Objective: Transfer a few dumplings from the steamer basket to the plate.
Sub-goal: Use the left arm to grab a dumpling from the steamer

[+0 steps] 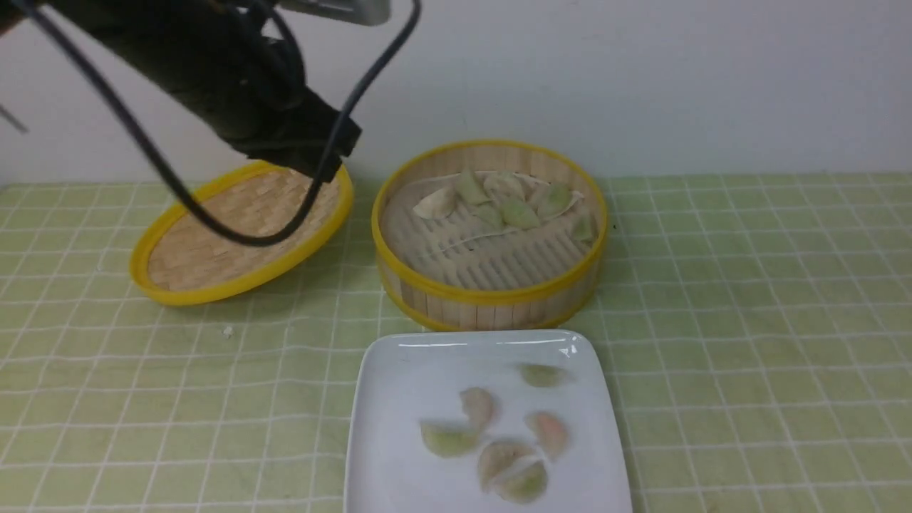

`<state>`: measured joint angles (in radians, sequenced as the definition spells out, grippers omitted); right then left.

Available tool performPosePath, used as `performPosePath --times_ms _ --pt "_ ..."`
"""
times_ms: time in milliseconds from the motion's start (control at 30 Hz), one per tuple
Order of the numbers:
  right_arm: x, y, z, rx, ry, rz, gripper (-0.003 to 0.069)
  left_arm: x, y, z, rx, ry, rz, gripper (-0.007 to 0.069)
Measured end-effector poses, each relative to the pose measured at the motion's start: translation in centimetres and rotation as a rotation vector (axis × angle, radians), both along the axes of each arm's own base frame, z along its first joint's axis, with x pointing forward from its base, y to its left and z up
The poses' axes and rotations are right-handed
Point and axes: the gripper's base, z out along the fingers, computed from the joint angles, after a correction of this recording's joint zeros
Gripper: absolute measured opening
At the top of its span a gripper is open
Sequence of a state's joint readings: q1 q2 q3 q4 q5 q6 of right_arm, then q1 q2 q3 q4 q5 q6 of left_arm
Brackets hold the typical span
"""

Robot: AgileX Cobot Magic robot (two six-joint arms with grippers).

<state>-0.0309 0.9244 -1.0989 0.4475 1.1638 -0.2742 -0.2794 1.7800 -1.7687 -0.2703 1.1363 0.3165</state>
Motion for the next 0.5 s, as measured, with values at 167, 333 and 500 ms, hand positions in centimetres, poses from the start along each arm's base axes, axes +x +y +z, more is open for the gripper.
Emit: performPosePath --times_ms 167,333,500 --pt "1.3 0.0 -0.1 -0.007 0.041 0.007 -0.0015 4.2 -2.1 -1.7 0.039 0.015 -0.061 -0.0006" --pt "1.2 0.0 -0.2 -0.011 0.057 0.013 -0.0015 8.7 -3.6 -4.8 0.074 -0.011 -0.115 -0.0006" --pt "1.1 0.0 -0.3 -0.001 0.076 0.007 -0.0015 11.6 -4.5 -8.4 0.119 -0.044 -0.199 0.0006"
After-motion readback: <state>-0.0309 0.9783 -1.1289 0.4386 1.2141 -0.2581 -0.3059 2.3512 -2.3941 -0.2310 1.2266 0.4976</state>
